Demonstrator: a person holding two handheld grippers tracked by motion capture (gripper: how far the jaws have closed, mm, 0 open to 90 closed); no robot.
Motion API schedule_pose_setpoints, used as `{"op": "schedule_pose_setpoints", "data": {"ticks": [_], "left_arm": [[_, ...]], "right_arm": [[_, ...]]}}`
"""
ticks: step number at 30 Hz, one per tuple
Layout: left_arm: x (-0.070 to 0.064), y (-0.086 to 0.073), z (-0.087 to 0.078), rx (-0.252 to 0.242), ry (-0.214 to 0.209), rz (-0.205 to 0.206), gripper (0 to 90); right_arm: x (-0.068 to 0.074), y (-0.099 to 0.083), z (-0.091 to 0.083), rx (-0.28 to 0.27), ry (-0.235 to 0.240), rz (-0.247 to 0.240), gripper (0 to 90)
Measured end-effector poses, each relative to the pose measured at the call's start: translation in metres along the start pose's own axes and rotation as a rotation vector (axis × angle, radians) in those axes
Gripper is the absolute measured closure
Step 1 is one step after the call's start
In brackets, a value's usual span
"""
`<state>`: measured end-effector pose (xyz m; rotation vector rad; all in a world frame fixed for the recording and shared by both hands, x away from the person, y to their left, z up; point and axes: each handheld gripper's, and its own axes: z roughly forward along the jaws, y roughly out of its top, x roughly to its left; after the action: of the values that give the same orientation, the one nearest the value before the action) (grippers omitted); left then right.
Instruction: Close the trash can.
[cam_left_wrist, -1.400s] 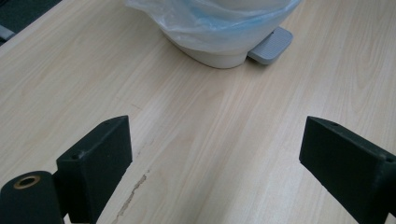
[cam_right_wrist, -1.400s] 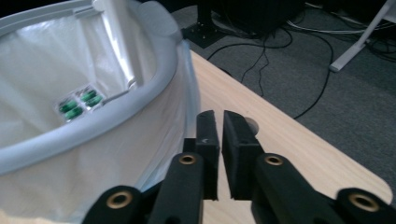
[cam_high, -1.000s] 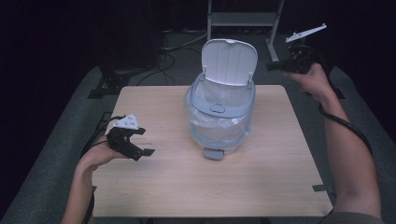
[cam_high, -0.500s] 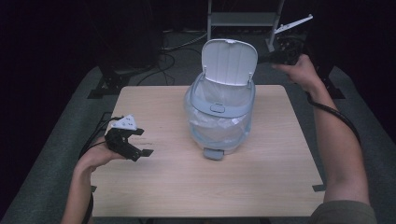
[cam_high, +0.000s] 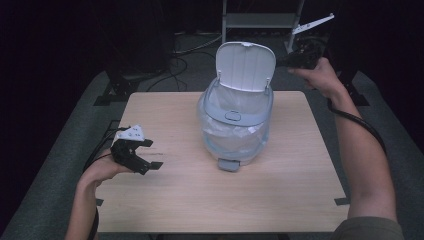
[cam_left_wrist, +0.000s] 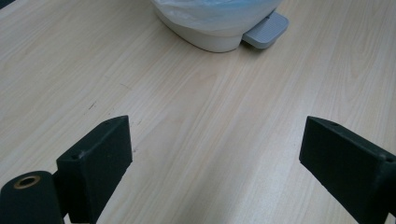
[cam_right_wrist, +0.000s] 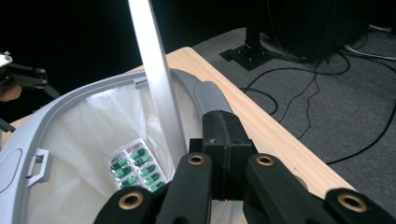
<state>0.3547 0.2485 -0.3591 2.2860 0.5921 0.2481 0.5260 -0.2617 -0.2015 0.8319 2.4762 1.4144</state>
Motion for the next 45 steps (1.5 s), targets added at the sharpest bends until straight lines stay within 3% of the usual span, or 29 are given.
{"op": "schedule_pose_setpoints", "data": {"ticks": [6,16,28,45], "left_arm": [[-0.001,0.000,0.002,0.006,-0.003,0.004,8.4],[-0.003,0.002,0.008,0.020,-0.016,0.015,8.4],[-0.006,0.004,0.016,0.032,-0.031,0.024,8.4],[-0.007,0.006,0.020,0.042,-0.043,0.031,8.4]], "right_arm": [[0.005,-0.005,0.000,-0.014,0.041,0.002,89.8],[0.024,-0.019,0.005,-0.004,0.117,-0.022,89.8],[0.042,-0.033,0.010,0.002,0.150,-0.040,89.8],[0.065,-0.038,0.026,0.021,0.189,-0.081,88.4]]}}
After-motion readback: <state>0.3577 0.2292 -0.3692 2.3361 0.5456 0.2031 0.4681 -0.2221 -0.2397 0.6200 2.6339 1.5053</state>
